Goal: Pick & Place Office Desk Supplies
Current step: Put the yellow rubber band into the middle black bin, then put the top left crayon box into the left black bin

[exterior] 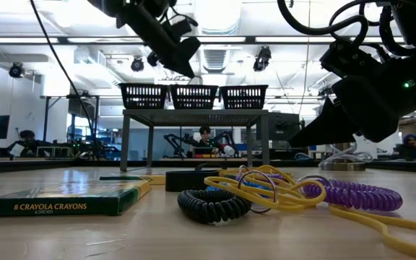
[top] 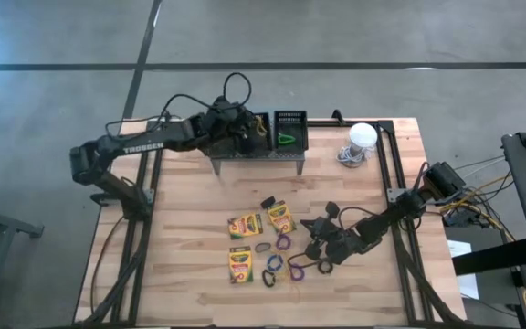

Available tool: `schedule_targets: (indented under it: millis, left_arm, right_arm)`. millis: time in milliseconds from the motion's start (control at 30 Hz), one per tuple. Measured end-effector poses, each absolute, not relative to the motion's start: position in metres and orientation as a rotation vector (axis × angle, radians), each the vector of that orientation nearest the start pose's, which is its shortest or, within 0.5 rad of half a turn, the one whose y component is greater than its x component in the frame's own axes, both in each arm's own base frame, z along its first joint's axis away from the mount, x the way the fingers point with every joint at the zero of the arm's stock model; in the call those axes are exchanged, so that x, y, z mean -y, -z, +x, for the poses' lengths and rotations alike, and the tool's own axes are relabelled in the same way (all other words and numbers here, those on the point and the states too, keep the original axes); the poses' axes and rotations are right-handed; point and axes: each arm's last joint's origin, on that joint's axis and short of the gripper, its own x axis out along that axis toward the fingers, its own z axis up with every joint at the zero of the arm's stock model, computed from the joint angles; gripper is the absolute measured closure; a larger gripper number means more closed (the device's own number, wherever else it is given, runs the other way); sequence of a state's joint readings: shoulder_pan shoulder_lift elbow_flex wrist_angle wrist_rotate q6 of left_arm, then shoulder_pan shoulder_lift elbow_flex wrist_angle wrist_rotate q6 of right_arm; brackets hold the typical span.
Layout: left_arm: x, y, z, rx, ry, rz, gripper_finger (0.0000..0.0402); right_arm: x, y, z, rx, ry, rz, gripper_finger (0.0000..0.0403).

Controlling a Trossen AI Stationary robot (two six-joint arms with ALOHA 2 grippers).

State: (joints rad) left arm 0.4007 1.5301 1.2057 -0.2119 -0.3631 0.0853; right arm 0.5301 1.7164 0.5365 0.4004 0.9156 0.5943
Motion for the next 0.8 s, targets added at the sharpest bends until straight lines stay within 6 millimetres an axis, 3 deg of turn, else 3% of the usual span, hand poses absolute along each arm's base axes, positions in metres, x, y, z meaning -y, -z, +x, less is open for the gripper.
schedule_targets:
  millis: [200,367,567,800]
  left_arm:
    - [-0.143,-0.290,0.312,-0.624,-0.682,0.041,0.0381]
    - [-0.141,-0.290,0.310,-0.658,-0.640,0.032,0.0309]
    - [-0.138,-0.306,0.307,-0.720,-0.631,0.022,0.0229]
    - [-0.111,-0.329,0.308,-0.649,-0.520,0.021,0.0198]
  right_arm:
    - [-0.116,-0.101,0.243,-0.451,0.515,0.051,0.0394]
    - [-0.116,-0.101,0.243,-0.451,0.514,0.053,0.0394]
    - [-0.116,-0.101,0.243,-0.451,0.513,0.053,0.0394]
    - [-0.116,-0.101,0.242,-0.452,0.514,0.052,0.0394]
